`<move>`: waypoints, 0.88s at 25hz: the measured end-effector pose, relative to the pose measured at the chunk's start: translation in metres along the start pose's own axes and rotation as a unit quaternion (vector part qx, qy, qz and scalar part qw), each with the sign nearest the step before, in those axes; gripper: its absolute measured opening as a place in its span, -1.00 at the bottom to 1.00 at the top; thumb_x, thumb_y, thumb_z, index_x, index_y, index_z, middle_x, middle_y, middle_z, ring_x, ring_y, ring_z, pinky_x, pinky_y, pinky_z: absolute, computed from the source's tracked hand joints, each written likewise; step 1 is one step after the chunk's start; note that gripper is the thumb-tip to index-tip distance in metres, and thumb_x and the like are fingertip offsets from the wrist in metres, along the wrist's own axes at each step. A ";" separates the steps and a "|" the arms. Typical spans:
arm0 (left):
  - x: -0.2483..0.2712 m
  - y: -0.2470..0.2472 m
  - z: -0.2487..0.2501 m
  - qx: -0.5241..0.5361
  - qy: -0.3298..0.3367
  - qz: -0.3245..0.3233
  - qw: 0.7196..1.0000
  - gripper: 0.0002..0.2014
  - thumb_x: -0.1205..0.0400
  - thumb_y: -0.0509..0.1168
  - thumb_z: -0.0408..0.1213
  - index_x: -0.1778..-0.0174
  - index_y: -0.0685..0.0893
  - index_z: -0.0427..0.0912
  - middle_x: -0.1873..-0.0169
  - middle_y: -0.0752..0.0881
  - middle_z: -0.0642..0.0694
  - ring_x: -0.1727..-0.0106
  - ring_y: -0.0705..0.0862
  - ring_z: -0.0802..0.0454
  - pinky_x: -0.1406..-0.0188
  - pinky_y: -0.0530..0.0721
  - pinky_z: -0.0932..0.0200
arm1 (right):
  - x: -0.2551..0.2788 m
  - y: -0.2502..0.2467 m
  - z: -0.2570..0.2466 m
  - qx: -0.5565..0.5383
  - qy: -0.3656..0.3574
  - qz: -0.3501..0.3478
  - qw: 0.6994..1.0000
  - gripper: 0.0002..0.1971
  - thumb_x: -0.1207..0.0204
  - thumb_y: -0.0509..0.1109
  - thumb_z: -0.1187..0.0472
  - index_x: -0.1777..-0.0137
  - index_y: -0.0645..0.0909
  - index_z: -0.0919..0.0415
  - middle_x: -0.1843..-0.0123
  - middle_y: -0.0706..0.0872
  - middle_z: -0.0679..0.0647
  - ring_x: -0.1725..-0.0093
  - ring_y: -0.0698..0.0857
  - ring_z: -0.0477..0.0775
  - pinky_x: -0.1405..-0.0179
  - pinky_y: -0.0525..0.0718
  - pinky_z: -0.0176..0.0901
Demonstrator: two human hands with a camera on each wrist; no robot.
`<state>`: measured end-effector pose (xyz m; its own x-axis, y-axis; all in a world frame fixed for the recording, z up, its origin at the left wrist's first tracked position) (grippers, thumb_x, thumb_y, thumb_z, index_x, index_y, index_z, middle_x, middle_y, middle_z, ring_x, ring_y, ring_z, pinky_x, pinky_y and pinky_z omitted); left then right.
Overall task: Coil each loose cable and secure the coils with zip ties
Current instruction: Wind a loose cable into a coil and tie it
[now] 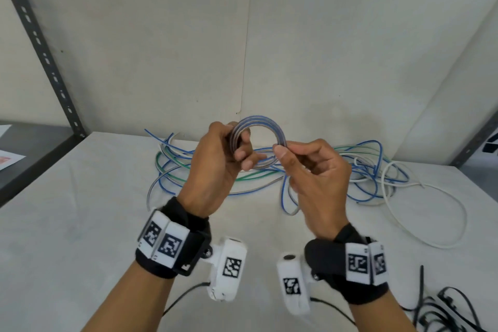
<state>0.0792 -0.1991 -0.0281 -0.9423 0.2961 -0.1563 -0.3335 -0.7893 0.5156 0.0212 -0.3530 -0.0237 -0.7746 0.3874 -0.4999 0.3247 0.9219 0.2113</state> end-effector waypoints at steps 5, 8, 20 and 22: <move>0.004 -0.006 -0.018 -0.357 -0.067 -0.100 0.926 -0.46 -0.84 0.06 -0.10 0.49 0.54 -0.11 0.53 0.32 -0.08 0.52 0.29 0.02 0.39 0.41 0.17 | -0.006 0.007 0.002 0.191 0.003 -0.200 0.961 -0.85 -0.38 0.67 0.32 0.24 0.73 0.23 0.16 0.83 0.08 0.19 0.74 0.22 0.24 0.72 -0.07; 0.008 0.000 -0.023 -0.382 -0.043 -0.105 0.917 -0.45 -0.83 0.14 -0.09 0.56 0.33 0.04 0.51 0.24 0.07 0.48 0.19 0.09 0.39 0.24 0.12 | -0.004 0.009 0.004 0.208 -0.004 -0.219 0.953 -0.89 -0.42 0.66 0.26 0.18 0.76 0.21 0.18 0.82 0.03 0.19 0.71 0.24 0.30 0.66 -0.02; -0.005 -0.028 0.020 0.023 0.014 0.034 0.999 -0.54 -0.83 0.03 -0.16 0.46 0.23 -0.05 0.63 0.15 0.10 0.63 0.09 0.16 0.44 0.43 0.22 | -0.004 0.014 0.007 0.072 0.025 -0.137 0.988 -0.93 -0.51 0.54 0.32 0.18 0.72 0.22 0.36 0.74 -0.13 0.46 0.51 -0.24 0.41 0.43 -0.47; -0.004 -0.029 0.021 0.047 0.021 0.040 0.998 -0.54 -0.83 0.03 -0.14 0.44 0.22 -0.05 0.64 0.14 0.11 0.61 0.05 0.13 0.45 0.44 0.22 | 0.008 0.030 0.016 0.063 0.046 -0.165 0.983 -0.88 -0.52 0.55 0.33 0.21 0.70 0.19 0.39 0.70 -0.19 0.48 0.47 -0.21 0.43 0.42 -0.46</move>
<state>0.0934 -0.1664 -0.0244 -0.9667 0.2096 -0.1466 -0.2553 -0.7543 0.6049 0.0336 -0.3222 -0.0341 -0.8928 0.0698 -0.4450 0.1068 0.9925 -0.0586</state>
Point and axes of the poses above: each hand's wrist, its own x-axis away from the middle knuckle, its own y-axis out of the palm, z = x × y, the point moved 10 cm from there along -x, towards the middle knuckle
